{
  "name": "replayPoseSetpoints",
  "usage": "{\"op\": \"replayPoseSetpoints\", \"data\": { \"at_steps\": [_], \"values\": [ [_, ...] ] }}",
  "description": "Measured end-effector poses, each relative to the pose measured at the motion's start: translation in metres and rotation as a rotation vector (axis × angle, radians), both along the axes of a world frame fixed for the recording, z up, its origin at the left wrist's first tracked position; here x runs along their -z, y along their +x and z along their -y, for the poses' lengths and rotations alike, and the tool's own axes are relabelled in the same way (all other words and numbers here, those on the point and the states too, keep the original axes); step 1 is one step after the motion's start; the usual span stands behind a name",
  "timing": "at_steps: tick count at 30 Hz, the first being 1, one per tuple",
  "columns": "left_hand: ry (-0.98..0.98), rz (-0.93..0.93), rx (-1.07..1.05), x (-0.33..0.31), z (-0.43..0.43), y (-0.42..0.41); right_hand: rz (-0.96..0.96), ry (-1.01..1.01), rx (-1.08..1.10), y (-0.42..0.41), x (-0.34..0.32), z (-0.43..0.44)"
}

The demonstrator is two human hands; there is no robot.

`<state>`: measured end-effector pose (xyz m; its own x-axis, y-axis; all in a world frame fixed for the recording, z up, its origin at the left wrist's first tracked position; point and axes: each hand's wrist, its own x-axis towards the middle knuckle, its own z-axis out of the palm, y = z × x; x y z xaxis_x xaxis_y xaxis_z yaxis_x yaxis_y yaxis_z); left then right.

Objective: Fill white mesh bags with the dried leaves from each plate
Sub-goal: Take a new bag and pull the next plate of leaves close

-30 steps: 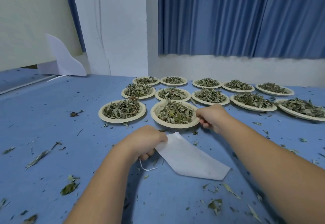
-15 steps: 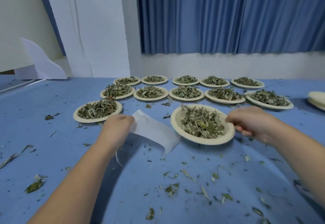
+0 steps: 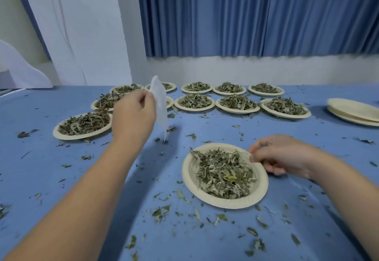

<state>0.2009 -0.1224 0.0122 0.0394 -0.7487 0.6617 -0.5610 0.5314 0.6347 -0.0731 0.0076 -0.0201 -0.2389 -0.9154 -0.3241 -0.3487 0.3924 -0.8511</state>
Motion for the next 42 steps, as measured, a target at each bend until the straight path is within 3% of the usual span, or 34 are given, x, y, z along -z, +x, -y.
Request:
{"op": "replayPoseSetpoints", "data": {
  "at_steps": [4, 7, 10, 14, 21, 26, 32, 37, 42],
  "values": [
    [-0.074, 0.199, 0.049, 0.024, -0.001, -0.027, -0.028, -0.044, 0.061, -0.001, -0.004, -0.004],
    [-0.051, 0.304, 0.075, 0.038, -0.001, -0.036, -0.186, -0.155, 0.168, 0.002, -0.008, -0.002],
    [-0.010, 0.267, 0.107, 0.042, -0.003, -0.043, -0.203, -0.316, 0.163, 0.017, -0.022, 0.010],
    [0.107, 0.211, 0.164, 0.043, -0.003, -0.049, -0.139, -0.440, 0.001, 0.051, -0.055, 0.040],
    [0.222, 0.031, 0.280, 0.046, -0.004, -0.040, -0.305, -0.358, -0.072, 0.093, -0.055, 0.090],
    [0.250, 0.029, 0.322, 0.048, -0.004, -0.041, -0.102, -0.346, -0.043, 0.086, -0.040, 0.099],
    [0.273, 0.019, 0.334, 0.048, -0.001, -0.040, -0.046, -0.328, -0.061, 0.094, -0.036, 0.099],
    [0.393, -0.067, 0.388, 0.044, -0.004, -0.044, -0.126, -0.410, -0.061, 0.096, -0.036, 0.101],
    [0.477, -0.198, 0.354, 0.041, -0.004, -0.044, -0.281, -0.358, -0.155, 0.085, -0.040, 0.099]
  ]
}}
